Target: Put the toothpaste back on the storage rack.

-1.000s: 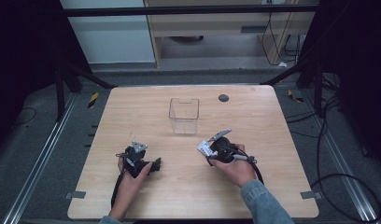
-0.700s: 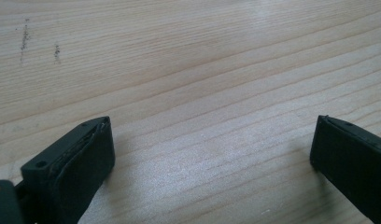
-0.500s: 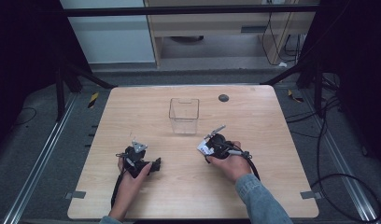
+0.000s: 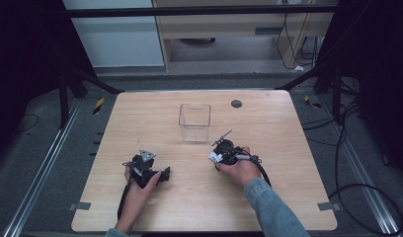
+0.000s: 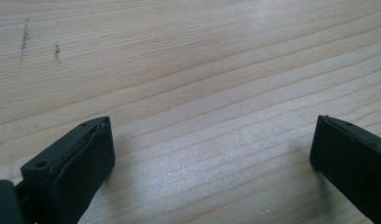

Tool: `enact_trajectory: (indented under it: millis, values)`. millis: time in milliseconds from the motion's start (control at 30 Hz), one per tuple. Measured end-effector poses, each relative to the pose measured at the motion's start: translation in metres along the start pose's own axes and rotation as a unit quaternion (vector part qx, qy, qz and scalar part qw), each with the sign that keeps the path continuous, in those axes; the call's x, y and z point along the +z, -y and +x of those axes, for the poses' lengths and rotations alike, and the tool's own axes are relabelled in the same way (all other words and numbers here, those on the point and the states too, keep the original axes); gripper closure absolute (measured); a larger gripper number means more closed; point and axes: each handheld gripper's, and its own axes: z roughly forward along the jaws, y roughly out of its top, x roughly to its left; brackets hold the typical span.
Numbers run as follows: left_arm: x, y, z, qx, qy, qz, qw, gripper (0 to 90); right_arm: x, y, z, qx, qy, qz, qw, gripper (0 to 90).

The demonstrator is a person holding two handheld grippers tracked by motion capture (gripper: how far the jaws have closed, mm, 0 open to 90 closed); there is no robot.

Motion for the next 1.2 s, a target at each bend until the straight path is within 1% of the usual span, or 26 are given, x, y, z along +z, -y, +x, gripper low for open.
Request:
enact_trajectory:
  millis: [167, 233, 400, 500, 667, 733, 767, 867, 1000, 1033, 1067, 1200]
  values:
    - [0.0, 0.0, 0.0, 0.0, 0.0, 0.0, 1.0, 0.0, 0.0012, -0.0017, 0.0005, 0.003, 0.0, 0.004, 1.0, 50.8]
    - [0.0, 0.0, 0.0, 0.0, 0.0, 0.0, 1.0, 0.0, 0.002, -0.0025, -0.0009, -0.002, 0.003, 0.006, 1.0, 51.1]
    - [0.0, 0.0, 0.0, 0.0, 0.0, 0.0, 1.0, 0.0, 0.0038, -0.0035, -0.0019, 0.001, 0.004, 0.012, 0.9999, 52.5]
    - [0.0, 0.0, 0.0, 0.0, 0.0, 0.0, 1.0, 0.0, 0.0044, -0.0042, -0.0023, -0.003, 0.004, 0.014, 0.9999, 52.6]
    - [0.0, 0.0, 0.0, 0.0, 0.0, 0.0, 1.0, 0.0, 0.0045, -0.0043, -0.0025, -0.002, 0.004, 0.016, 0.9999, 52.8]
    - [0.0, 0.0, 0.0, 0.0, 0.0, 0.0, 1.0, 0.0, 0.004, -0.0042, -0.0021, 0.0, 0.005, 0.015, 0.9999, 53.2]
    - [0.0, 0.0, 0.0, 0.0, 0.0, 0.0, 1.0, 0.0, 0.0021, -0.0043, -0.0014, 0.002, 0.006, 0.012, 0.9999, 56.4]
    - [0.0, 0.0, 0.0, 0.0, 0.0, 0.0, 1.0, 0.0, 0.0002, -0.0048, -0.0008, 0.001, 0.007, 0.006, 1.0, 53.9]
    - [0.0, 0.0, 0.0, 0.0, 0.0, 0.0, 1.0, 0.0, 0.0014, -0.0043, 0.002, -0.002, 0.009, 0.013, 0.9999, 54.9]
    - [0.0, 0.0, 0.0, 0.0, 0.0, 0.0, 1.0, 0.0, 0.0022, -0.0044, 0.0019, -0.005, 0.009, 0.012, 0.9999, 54.9]
    - [0.0, 0.0, 0.0, 0.0, 0.0, 0.0, 1.0, 0.0, 0.0024, -0.0044, 0.0026, -0.004, 0.009, 0.012, 0.9999, 54.8]
    - [0.0, 0.0, 0.0, 0.0, 0.0, 0.0, 1.0, 0.0, 0.0033, -0.0048, 0.003, -0.009, 0.016, 0.016, 0.9997, 56.7]
